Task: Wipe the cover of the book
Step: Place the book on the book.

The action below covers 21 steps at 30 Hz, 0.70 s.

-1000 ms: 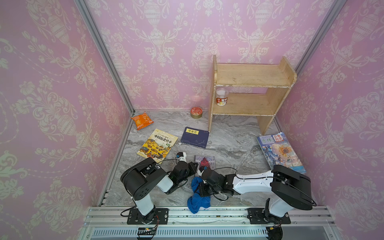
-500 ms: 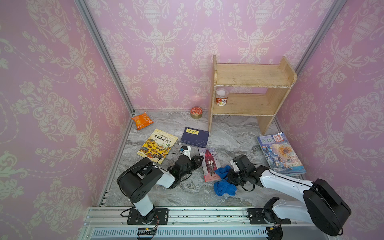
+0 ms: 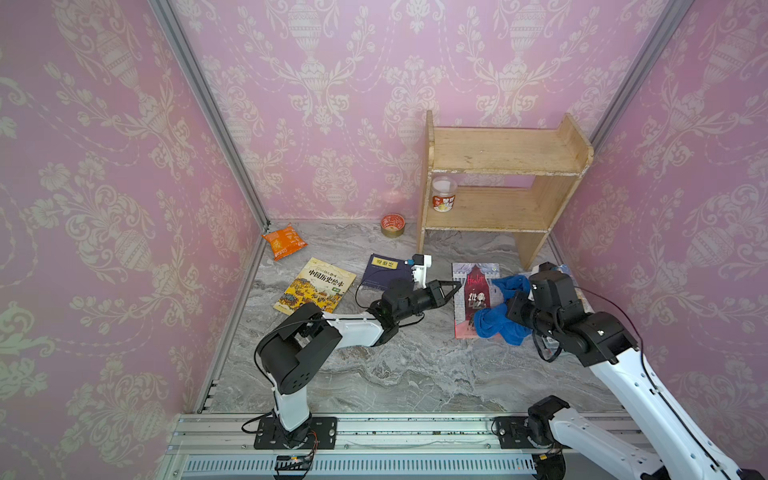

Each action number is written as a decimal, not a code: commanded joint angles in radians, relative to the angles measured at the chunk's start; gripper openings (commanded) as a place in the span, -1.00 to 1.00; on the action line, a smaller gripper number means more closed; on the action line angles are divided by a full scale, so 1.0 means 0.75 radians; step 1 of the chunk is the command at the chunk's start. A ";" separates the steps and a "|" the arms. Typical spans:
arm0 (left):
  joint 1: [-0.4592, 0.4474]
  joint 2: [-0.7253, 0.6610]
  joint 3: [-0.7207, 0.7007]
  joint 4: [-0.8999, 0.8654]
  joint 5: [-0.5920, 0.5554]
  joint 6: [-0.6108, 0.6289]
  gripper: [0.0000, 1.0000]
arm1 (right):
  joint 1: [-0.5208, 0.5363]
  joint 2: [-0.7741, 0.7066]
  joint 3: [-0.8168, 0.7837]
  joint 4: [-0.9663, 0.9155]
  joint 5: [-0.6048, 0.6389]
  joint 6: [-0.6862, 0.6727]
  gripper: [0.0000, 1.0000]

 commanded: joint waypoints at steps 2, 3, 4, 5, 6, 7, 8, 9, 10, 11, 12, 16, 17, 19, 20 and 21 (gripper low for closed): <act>-0.082 0.284 0.318 0.064 -0.030 -0.072 -1.00 | -0.009 -0.047 0.155 -0.222 0.220 -0.025 -1.00; -0.101 0.358 0.430 0.065 -0.053 -0.100 -1.00 | -0.010 -0.048 0.181 -0.234 0.223 -0.019 -1.00; -0.119 0.433 0.538 0.066 -0.076 -0.125 -1.00 | -0.010 -0.047 0.202 -0.240 0.223 -0.015 -1.00; -0.134 0.494 0.619 0.062 -0.101 -0.141 -1.00 | -0.011 -0.049 0.210 -0.242 0.222 -0.015 -1.00; -0.151 0.562 0.719 0.050 -0.135 -0.159 -1.00 | -0.013 -0.053 0.216 -0.246 0.226 -0.013 -1.00; -0.167 0.621 0.817 0.038 -0.164 -0.168 -1.00 | -0.013 -0.061 0.217 -0.246 0.229 -0.014 -1.00; -0.181 0.671 0.892 0.017 -0.194 -0.170 -1.00 | -0.015 -0.065 0.217 -0.248 0.232 -0.013 -1.00; -0.196 0.723 0.978 -0.017 -0.234 -0.176 -1.00 | -0.017 -0.071 0.217 -0.250 0.235 -0.013 -1.00; -0.210 0.776 1.071 -0.045 -0.263 -0.185 -1.00 | -0.018 -0.078 0.211 -0.245 0.231 -0.013 -1.00; -0.220 0.831 1.156 -0.085 -0.282 -0.193 -1.00 | -0.018 -0.084 0.203 -0.244 0.231 -0.015 -1.00; -0.235 0.890 1.278 -0.141 -0.307 -0.199 -1.00 | -0.021 -0.087 0.197 -0.243 0.234 -0.012 -1.00; -0.290 1.139 1.771 -0.436 -0.395 -0.185 -1.00 | -0.026 -0.112 0.163 -0.242 0.243 -0.002 -1.00; -0.302 1.201 1.882 -0.499 -0.422 -0.170 -1.00 | -0.028 -0.122 0.158 -0.240 0.248 -0.002 -1.00; -0.325 1.340 2.167 -0.688 -0.472 -0.142 -1.00 | -0.033 -0.135 0.148 -0.238 0.256 -0.006 -1.00; -0.333 1.409 2.297 -0.780 -0.506 -0.137 -1.00 | -0.035 -0.136 0.148 -0.245 0.261 -0.023 -1.00; -0.338 1.460 2.391 -0.830 -0.547 -0.138 -1.00 | -0.037 -0.134 0.152 -0.267 0.281 -0.012 -1.00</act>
